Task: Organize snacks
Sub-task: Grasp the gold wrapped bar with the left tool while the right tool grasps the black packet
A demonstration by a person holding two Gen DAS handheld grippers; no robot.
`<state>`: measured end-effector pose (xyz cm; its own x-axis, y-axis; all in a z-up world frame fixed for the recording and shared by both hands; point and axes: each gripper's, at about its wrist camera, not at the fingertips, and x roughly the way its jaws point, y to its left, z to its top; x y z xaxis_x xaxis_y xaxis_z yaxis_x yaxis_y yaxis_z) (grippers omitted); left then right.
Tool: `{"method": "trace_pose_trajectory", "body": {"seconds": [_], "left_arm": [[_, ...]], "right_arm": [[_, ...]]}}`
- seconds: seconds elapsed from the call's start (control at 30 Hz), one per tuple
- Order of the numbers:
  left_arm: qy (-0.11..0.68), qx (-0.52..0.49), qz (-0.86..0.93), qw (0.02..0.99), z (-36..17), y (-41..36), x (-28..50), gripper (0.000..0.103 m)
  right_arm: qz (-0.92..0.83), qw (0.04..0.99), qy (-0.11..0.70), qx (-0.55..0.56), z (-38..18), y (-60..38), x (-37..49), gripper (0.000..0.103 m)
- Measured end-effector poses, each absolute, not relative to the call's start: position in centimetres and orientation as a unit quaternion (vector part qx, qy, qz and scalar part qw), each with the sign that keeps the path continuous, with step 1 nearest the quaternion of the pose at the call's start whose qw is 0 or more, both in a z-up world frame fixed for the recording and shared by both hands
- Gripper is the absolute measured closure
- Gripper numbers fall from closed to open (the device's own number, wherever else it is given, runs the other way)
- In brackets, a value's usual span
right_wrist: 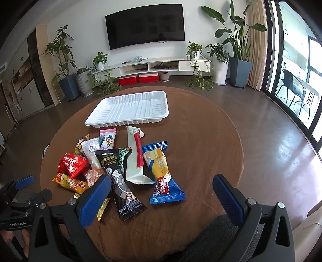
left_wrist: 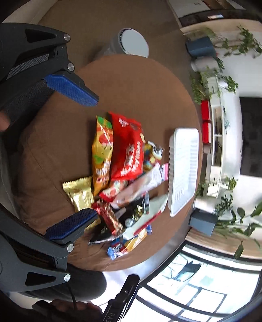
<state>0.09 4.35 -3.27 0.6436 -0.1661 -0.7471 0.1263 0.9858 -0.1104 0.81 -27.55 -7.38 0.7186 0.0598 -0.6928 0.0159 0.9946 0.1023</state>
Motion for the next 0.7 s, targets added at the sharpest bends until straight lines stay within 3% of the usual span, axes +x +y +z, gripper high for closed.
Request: {"method": "trace_pose_trajectory", "body": {"seconds": [0.17,0.5,0.53,0.63,0.7], "left_arm": [[0.457,-0.01,-0.088,0.885,-3.8,4.7,1.9,0.0],[0.406,0.237,-0.326,0.82,-2.0,-1.0,0.2,0.0],[0.407,0.256,-0.336,0.809,-2.4,-1.5,0.0,0.005],[0.431,0.293,-0.378,0.765,-4.2,-3.6,-0.4,0.032],[0.432,0.31,-0.394,0.75,-4.9,-4.5,-0.6,0.036]], "right_arm": [[0.023,0.919,0.386,0.078,-7.8,-29.1,2.0,0.001],[0.08,0.905,0.414,0.054,-8.5,-29.1,2.7,0.008],[0.083,0.902,0.42,0.052,-8.5,-29.0,2.9,0.011],[0.093,0.893,0.437,0.062,-8.6,-29.3,3.3,0.015],[0.098,0.89,0.441,0.065,-8.7,-29.6,3.3,0.015]]}}
